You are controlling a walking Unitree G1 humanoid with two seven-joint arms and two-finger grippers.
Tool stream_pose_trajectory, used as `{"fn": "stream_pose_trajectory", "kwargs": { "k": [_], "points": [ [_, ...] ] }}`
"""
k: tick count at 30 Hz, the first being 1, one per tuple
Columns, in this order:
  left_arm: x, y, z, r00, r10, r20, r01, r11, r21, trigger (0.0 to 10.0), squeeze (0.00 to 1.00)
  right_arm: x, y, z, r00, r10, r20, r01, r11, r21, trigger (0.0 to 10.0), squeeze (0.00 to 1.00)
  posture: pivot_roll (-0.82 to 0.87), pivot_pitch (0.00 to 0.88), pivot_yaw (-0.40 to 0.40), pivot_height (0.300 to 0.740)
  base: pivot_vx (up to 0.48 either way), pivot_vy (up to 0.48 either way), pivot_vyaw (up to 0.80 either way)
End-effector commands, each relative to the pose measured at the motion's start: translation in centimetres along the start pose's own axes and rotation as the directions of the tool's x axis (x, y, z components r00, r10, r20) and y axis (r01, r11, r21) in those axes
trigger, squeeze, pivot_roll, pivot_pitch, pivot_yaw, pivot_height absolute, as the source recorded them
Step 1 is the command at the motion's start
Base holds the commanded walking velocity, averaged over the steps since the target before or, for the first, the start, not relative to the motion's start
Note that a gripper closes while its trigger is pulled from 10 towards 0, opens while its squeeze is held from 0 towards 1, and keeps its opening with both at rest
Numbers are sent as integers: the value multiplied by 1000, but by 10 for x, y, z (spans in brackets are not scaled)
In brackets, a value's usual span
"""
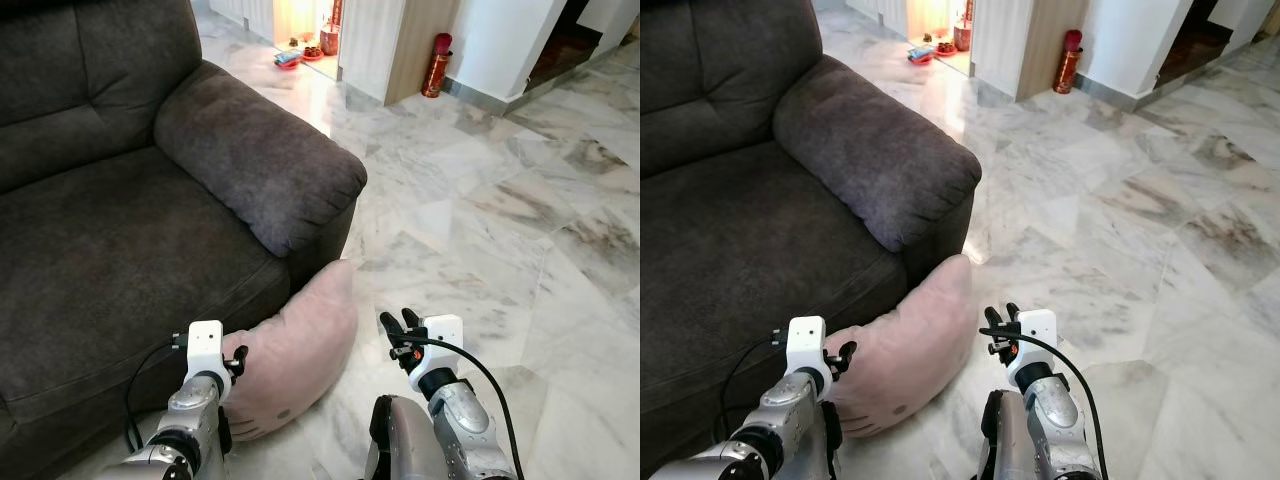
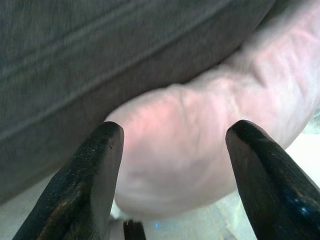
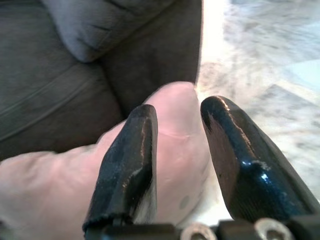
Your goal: Move the pillow to the sofa from floor
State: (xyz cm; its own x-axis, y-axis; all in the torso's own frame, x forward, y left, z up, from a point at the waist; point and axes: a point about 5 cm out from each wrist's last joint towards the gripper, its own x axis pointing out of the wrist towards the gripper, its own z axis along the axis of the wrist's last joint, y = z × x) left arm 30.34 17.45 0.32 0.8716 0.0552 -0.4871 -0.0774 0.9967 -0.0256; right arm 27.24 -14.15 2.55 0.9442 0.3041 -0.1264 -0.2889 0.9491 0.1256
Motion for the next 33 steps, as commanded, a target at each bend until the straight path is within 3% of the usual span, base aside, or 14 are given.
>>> {"fn": "stream_pose_trajectory", "kwargs": {
  "k": [1,8,16,27,33],
  "points": [
    [1,3,0,1000,6,-21,-6,1000,1,10000,0,-3,1,5,1000,23,17,-23,1000,5,10000,0,-33,114,-90,528,0,0,0],
    [1,4,-2,999,23,-41,-23,1000,19,10000,0,-10,3,27,995,35,91,-34,999,-6,10000,0,-73,173,-97,528,0,0,0],
    [1,9,-2,997,70,-46,-69,998,10,10000,0,-27,6,30,995,62,79,-62,998,-2,10000,0,-69,218,-140,528,0,0,0],
    [1,23,13,980,195,34,-196,980,23,10000,0,-49,14,56,989,111,94,-114,993,26,10000,0,-76,265,-194,528,0,0,0],
    [3,17,28,975,180,129,-182,983,9,10000,0,-55,16,62,989,117,91,-121,992,33,10000,0,-87,275,-208,528,0,0,0]
  ]
}}
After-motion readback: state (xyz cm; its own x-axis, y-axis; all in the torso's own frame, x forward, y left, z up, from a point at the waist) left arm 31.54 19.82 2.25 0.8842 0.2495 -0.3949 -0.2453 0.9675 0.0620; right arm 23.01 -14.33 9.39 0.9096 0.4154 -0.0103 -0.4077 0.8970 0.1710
